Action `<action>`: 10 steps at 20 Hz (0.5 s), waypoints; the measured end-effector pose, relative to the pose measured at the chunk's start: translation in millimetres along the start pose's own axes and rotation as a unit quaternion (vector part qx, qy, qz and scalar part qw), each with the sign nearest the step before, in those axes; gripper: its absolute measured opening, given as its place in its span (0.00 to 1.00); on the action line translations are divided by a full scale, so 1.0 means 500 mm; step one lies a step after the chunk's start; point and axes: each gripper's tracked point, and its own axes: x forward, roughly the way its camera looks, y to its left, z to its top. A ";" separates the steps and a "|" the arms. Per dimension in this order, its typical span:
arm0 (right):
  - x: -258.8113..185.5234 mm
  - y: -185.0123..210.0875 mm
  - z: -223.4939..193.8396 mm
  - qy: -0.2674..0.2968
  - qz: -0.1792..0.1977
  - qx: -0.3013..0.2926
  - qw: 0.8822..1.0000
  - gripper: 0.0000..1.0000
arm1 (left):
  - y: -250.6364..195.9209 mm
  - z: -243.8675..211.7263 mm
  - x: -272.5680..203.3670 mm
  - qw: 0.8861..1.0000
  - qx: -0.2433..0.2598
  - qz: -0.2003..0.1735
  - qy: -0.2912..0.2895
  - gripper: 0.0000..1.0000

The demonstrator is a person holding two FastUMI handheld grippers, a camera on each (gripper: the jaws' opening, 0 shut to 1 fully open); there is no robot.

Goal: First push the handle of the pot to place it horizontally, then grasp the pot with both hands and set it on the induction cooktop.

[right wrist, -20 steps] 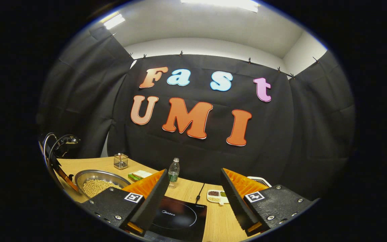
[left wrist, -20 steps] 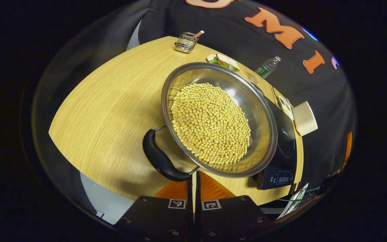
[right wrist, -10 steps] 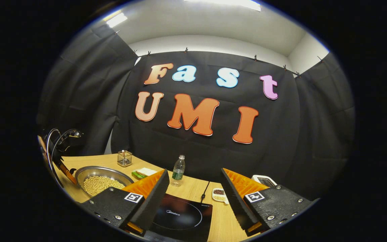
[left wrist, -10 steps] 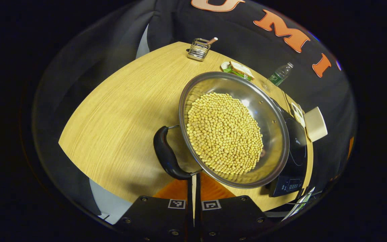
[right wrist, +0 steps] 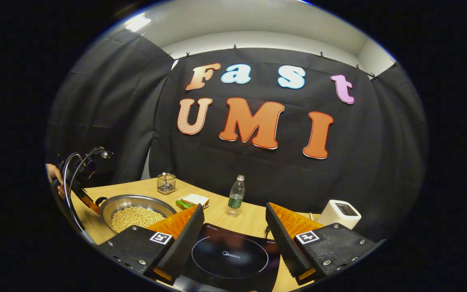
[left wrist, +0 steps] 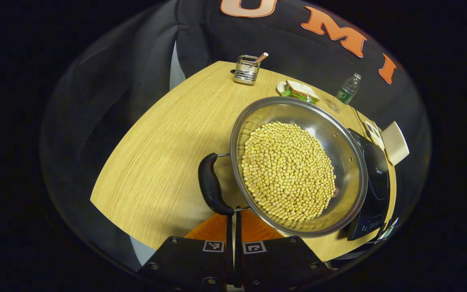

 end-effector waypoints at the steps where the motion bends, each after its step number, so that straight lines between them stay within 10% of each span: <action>1: 0.009 0.009 -0.010 0.007 0.005 0.004 1.000 0.95 | 0.008 0.007 0.002 1.000 0.007 0.004 -0.003 0.02; 10: 0.062 0.075 -0.082 0.066 0.047 0.024 0.996 0.95 | 0.063 0.076 0.019 0.997 0.053 0.035 -0.050 0.02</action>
